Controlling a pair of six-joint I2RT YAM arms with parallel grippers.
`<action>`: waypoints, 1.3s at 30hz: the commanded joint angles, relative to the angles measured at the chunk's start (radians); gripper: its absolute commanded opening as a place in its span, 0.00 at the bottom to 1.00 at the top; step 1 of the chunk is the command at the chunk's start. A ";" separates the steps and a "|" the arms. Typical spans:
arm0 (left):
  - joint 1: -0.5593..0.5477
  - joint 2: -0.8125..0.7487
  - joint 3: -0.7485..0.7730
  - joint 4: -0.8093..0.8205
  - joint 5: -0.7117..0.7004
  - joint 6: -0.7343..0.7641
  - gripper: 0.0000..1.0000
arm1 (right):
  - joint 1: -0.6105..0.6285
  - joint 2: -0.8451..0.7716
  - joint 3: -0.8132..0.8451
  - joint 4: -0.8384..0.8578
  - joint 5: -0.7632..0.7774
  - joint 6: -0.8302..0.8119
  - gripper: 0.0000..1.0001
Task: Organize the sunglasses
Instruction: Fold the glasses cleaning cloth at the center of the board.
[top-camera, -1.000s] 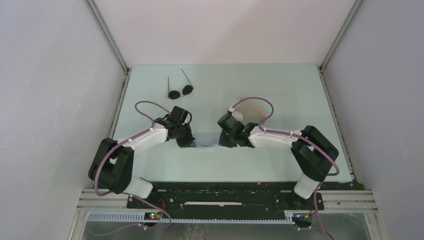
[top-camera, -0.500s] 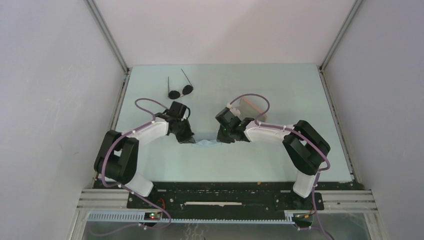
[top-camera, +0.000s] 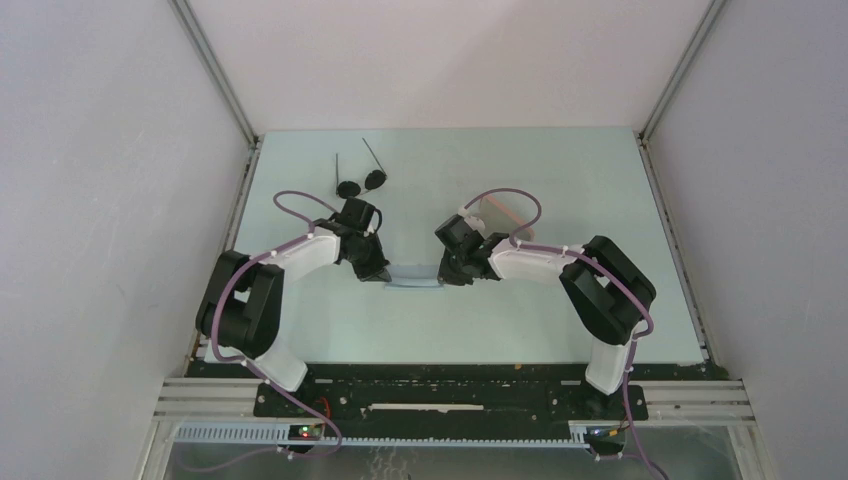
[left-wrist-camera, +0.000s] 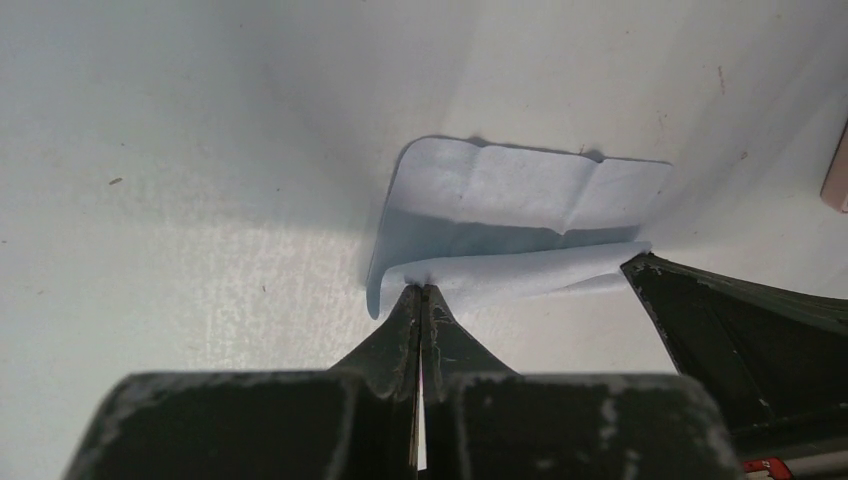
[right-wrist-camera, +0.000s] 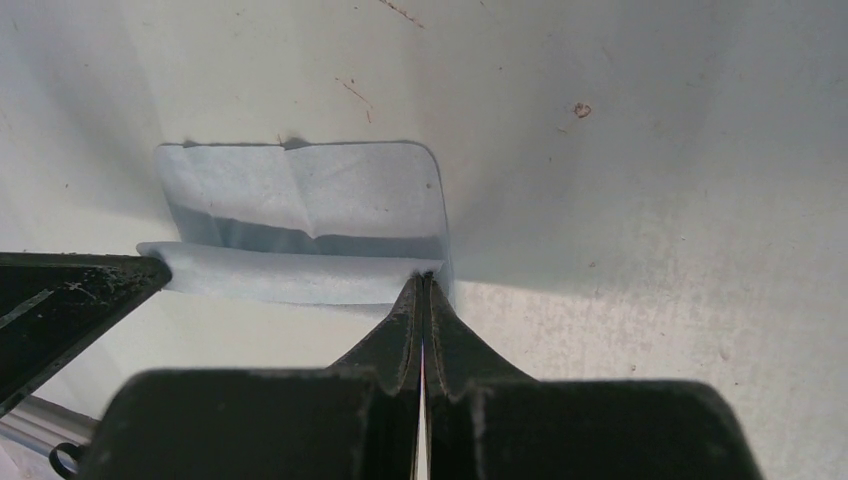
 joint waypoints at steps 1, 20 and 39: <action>0.009 0.008 0.055 -0.001 0.016 0.024 0.00 | -0.007 0.005 0.035 0.005 -0.002 0.003 0.00; 0.012 -0.037 0.064 0.004 -0.046 0.024 0.34 | -0.014 -0.048 0.028 0.078 -0.033 -0.037 0.40; -0.002 -0.176 -0.063 0.057 0.081 0.075 0.28 | 0.051 -0.076 -0.005 0.089 -0.027 -0.039 0.09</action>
